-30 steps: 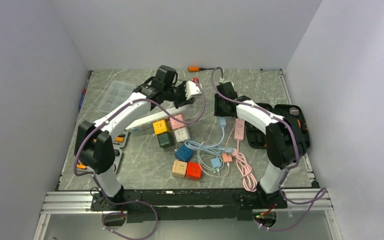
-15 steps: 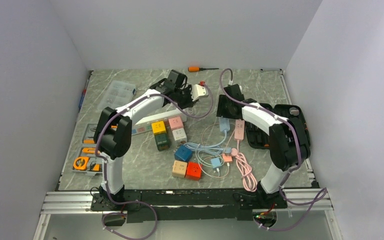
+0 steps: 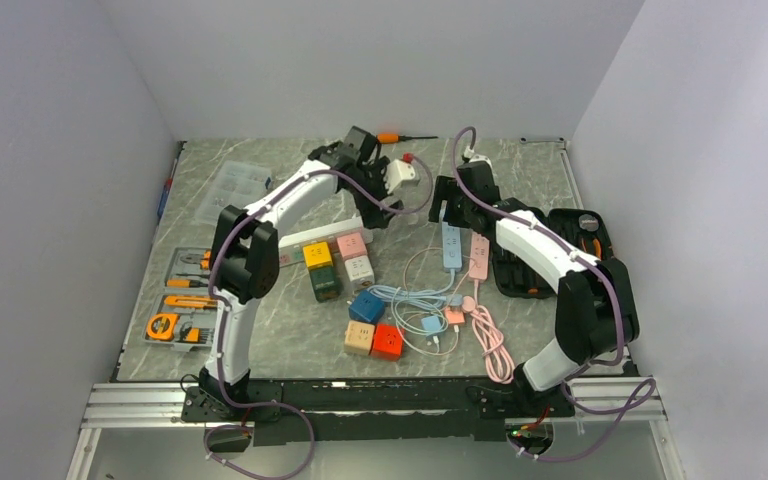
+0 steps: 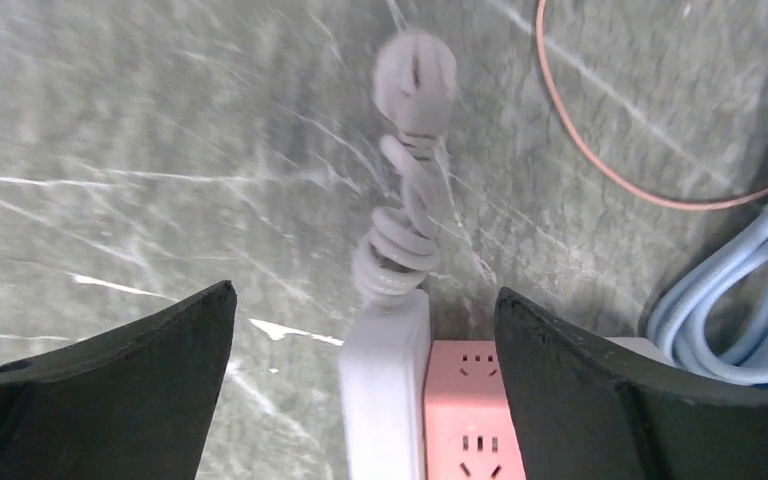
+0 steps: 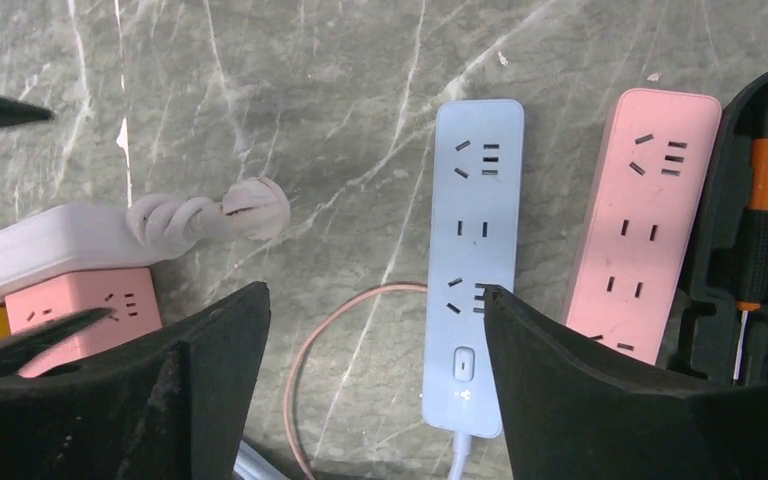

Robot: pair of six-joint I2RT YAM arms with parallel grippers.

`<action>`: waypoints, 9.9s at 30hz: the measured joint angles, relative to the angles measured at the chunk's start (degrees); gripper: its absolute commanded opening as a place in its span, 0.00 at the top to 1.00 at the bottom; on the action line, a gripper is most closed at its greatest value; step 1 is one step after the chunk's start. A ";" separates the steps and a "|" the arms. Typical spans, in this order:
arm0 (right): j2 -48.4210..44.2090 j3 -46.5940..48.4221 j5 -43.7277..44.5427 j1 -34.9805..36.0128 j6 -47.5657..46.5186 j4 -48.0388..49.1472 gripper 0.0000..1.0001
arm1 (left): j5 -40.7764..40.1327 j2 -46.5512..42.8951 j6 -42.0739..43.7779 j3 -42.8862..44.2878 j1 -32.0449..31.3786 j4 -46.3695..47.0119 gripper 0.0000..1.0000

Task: Pull the plug off the socket
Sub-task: Place the plug at the center of the board, then remove the plug from the socket, then place the plug at the center of the board, then remove the plug from the socket.

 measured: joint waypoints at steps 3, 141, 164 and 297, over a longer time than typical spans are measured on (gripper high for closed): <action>-0.68 0.00 -0.09 0.00 0.26 -0.33 0.00 | 1.49 0.37 -0.46 7.96 0.98 -5.73 0.01; 19.65 18.75 -4.85 32.04 -10.51 5.64 0.15 | 2.58 -39.34 -7.63 -46.25 24.90 1.90 1.00; 27.61 21.14 -9.49 31.39 -7.65 9.53 0.34 | 3.63 -39.36 -8.00 -46.23 24.90 1.25 1.00; 22.01 11.82 -5.66 22.73 -8.50 10.93 1.00 | 3.91 -40.81 -3.85 -42.16 21.44 0.07 1.00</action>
